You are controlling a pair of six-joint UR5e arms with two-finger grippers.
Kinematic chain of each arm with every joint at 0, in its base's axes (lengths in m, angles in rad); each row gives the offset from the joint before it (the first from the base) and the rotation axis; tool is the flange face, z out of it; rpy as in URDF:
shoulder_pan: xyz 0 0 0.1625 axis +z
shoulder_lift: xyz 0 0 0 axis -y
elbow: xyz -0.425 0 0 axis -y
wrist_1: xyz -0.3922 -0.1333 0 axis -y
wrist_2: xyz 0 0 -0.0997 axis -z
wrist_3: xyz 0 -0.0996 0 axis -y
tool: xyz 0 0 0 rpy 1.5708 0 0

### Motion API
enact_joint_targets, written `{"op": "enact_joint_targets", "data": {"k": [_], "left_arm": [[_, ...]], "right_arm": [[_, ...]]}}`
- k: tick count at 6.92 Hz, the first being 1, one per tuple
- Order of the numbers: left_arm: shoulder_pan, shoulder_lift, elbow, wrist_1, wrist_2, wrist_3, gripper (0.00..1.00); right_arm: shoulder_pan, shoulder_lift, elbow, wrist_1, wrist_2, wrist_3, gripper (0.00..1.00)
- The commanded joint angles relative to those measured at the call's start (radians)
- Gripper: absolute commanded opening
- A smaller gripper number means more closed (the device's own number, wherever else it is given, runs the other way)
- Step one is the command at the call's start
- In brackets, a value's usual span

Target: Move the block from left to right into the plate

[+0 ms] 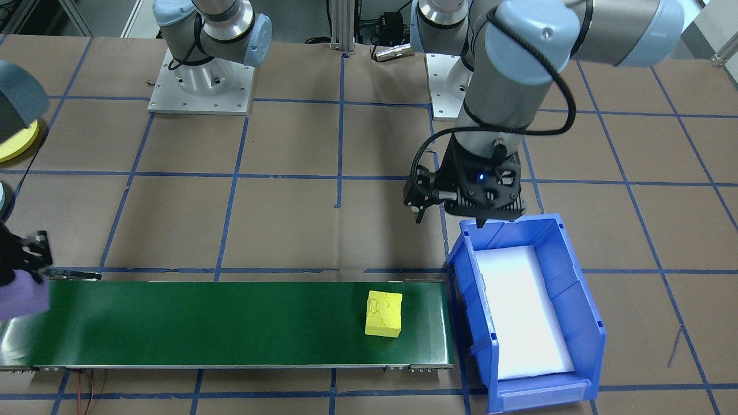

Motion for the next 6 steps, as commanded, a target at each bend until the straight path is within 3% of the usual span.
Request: {"op": "enact_joint_targets", "data": {"k": [1,3,5,6], "left_arm": [[0.001,0.141,-0.006,-0.145,0.045,0.002,1.00],[0.058,0.175,0.021,-0.210,0.035,0.002,1.00],[0.116,0.221,-0.003,-0.269,0.047,0.067,1.00],[0.158,0.235,-0.006,-0.308,0.048,0.127,1.00]], "right_arm": [[-0.310,-0.063,0.137,0.001,-0.017,-0.308,0.34],[-0.514,-0.054,0.232,-0.075,0.078,-0.489,0.34],[-0.634,-0.029,0.292,-0.125,0.082,-0.555,0.37],[-0.668,0.010,0.289,-0.148,0.109,-0.609,0.65]]}}
